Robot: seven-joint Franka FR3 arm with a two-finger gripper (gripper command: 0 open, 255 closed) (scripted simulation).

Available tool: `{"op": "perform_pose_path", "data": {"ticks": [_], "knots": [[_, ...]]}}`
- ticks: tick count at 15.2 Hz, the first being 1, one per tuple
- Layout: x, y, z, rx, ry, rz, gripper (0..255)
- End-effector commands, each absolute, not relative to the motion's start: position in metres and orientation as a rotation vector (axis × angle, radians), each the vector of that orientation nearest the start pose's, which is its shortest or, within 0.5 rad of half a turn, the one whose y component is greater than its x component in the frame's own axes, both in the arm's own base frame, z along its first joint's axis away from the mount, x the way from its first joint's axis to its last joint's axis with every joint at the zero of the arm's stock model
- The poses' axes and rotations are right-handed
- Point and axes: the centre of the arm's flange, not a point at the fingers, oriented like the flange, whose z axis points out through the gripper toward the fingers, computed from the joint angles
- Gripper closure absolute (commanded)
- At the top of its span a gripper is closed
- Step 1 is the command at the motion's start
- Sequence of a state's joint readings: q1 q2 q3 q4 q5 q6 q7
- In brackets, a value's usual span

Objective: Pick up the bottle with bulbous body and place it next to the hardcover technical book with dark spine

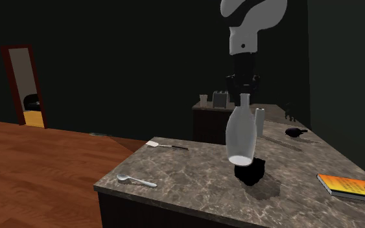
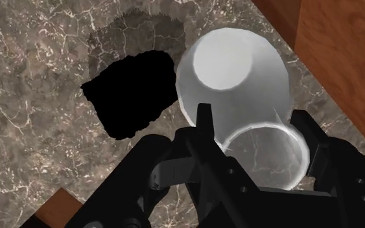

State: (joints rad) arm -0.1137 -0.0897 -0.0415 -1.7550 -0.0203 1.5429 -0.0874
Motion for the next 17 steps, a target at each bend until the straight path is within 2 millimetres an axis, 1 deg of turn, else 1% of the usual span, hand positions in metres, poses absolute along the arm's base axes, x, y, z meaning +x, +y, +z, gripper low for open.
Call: {"op": "perform_pose_path", "data": {"ticks": [1, 17], "knots": [[0.489, -0.096, 0.591, -3.135, 0.104, 0.193, 255], [0.325, -0.209, 0.661, -3.135, 0.104, 0.193, 255]]}}
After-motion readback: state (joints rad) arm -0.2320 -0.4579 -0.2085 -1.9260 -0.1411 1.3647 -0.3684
